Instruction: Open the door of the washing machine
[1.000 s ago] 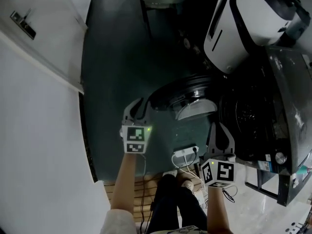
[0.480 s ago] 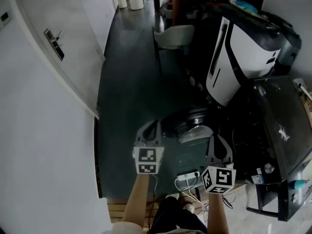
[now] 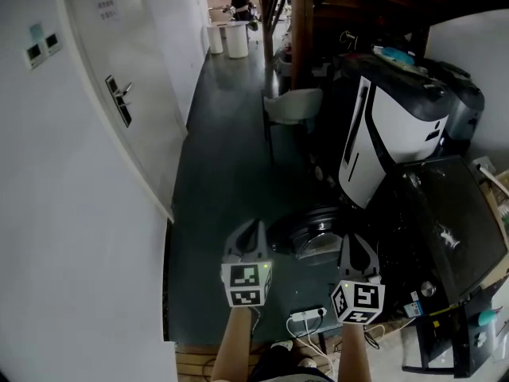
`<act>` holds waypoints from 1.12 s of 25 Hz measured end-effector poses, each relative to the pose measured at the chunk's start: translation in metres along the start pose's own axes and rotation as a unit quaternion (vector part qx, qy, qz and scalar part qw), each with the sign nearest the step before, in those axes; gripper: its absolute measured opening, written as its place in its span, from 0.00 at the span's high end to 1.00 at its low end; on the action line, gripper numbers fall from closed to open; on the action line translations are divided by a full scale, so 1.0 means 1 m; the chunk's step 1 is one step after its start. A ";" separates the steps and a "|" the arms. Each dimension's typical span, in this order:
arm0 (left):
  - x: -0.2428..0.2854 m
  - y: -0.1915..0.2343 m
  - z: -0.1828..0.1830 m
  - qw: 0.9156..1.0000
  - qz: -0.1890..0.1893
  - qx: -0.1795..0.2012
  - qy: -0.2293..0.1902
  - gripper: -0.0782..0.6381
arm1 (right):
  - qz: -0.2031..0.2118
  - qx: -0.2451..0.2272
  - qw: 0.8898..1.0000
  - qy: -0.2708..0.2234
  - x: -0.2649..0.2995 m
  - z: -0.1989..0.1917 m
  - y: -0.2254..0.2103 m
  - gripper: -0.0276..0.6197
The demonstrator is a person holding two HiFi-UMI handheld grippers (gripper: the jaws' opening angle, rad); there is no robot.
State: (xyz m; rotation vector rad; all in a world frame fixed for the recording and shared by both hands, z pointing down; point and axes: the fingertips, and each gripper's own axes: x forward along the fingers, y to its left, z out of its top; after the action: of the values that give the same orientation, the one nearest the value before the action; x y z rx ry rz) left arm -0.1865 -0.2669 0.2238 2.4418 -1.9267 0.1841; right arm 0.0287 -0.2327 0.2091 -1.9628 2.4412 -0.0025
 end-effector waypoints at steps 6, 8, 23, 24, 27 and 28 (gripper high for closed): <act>-0.033 -0.008 0.029 1.000 0.009 -0.003 -0.013 0.89 | 0.007 0.006 1.000 -0.012 -0.019 0.024 0.009 0.92; -0.042 -0.013 0.038 1.000 0.008 0.004 -0.018 0.89 | 0.008 0.009 1.000 -0.017 -0.023 0.030 0.011 0.92; -0.072 -0.024 0.059 0.999 0.011 0.005 -0.037 0.89 | 0.021 0.004 0.999 -0.039 -0.038 0.054 0.023 0.92; -0.072 -0.025 0.059 0.999 0.010 0.005 -0.037 0.89 | 0.021 0.003 0.999 -0.039 -0.038 0.054 0.024 0.92; -0.073 -0.029 0.059 0.999 0.007 0.007 -0.037 0.89 | 0.022 0.001 0.999 -0.037 -0.039 0.053 0.023 0.92; -0.073 -0.030 0.059 0.999 0.005 0.007 -0.037 0.89 | 0.021 0.001 0.999 -0.037 -0.039 0.053 0.023 0.92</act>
State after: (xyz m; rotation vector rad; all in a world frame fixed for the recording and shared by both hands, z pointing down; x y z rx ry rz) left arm -0.1696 -0.1951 0.1590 2.4815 -1.9740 0.1102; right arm 0.0155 -0.1897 0.1564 -1.8758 2.4348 0.0676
